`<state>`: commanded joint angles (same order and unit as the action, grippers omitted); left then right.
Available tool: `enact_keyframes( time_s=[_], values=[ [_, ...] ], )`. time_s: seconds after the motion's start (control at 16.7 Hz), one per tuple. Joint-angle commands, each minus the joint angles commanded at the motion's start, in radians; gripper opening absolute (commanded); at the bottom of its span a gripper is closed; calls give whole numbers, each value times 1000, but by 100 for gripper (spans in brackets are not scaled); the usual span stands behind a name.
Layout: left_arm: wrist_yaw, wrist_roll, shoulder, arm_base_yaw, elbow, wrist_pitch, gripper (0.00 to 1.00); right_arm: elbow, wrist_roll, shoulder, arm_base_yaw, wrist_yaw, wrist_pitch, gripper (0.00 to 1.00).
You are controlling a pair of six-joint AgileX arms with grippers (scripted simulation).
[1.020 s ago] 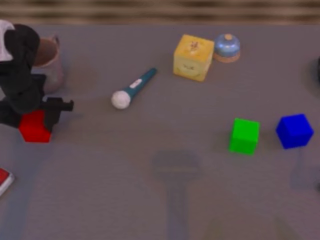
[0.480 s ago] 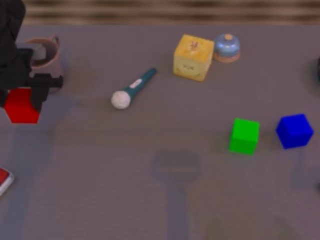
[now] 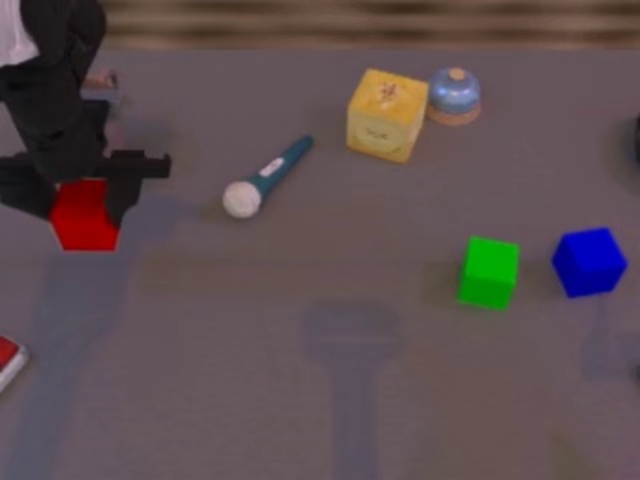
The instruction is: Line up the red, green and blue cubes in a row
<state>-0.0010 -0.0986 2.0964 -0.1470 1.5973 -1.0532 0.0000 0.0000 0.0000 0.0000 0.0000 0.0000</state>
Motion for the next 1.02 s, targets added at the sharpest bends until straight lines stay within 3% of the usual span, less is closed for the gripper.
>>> enact_keyframes(
  time_s=[0.54, 1.02],
  values=[
    [-10, -489, -125, -443, -124, -5, 0, 0, 0, 0, 0, 0, 0, 100],
    [-11, -520, -134, -476, -146, 16, 0, 0, 0, 0, 0, 0, 0, 100]
  ],
)
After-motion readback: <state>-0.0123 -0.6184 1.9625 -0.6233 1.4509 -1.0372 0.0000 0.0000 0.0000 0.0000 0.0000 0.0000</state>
